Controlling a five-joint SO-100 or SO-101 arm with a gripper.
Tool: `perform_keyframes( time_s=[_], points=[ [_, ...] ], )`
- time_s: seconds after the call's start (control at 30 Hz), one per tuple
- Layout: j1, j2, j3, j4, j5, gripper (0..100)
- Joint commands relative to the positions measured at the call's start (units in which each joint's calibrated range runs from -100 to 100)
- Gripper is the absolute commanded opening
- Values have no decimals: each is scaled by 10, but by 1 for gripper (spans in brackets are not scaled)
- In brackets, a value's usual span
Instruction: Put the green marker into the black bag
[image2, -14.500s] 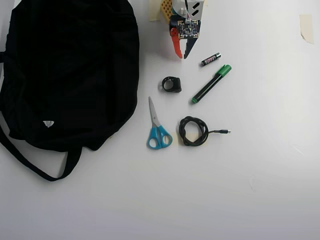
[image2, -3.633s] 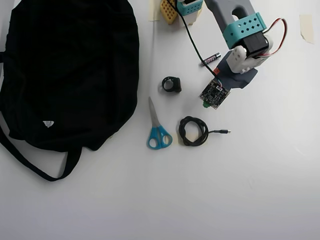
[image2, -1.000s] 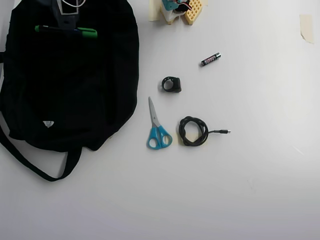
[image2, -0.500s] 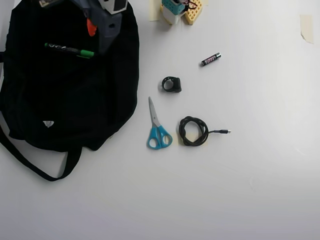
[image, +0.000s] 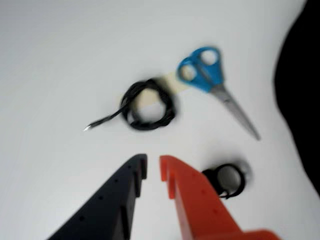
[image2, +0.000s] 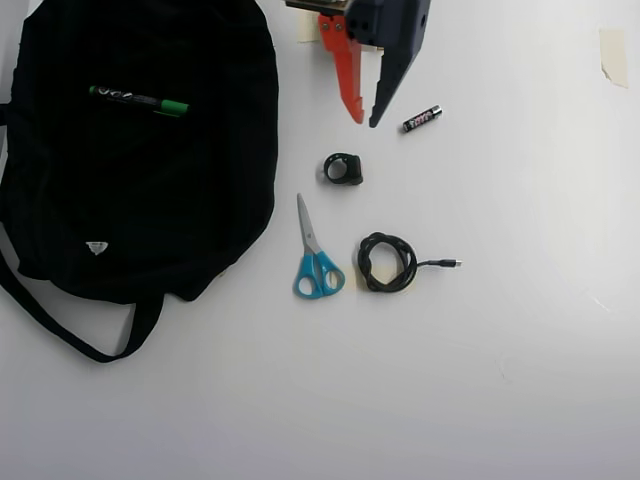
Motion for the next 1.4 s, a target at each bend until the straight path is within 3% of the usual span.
perform_keyframes(
  time_s=[0.0,0.2,0.57,0.63,0.8,1.37],
  points=[
    [-3,-24,-8,21,-1,2],
    [-4,-72,26,70,5,2],
    [-37,-180,197,62,6,2],
    [-41,-202,225,62,27,2],
    [-34,-257,304,29,72,2],
    [-50,-557,627,-68,75,2]
  ],
)
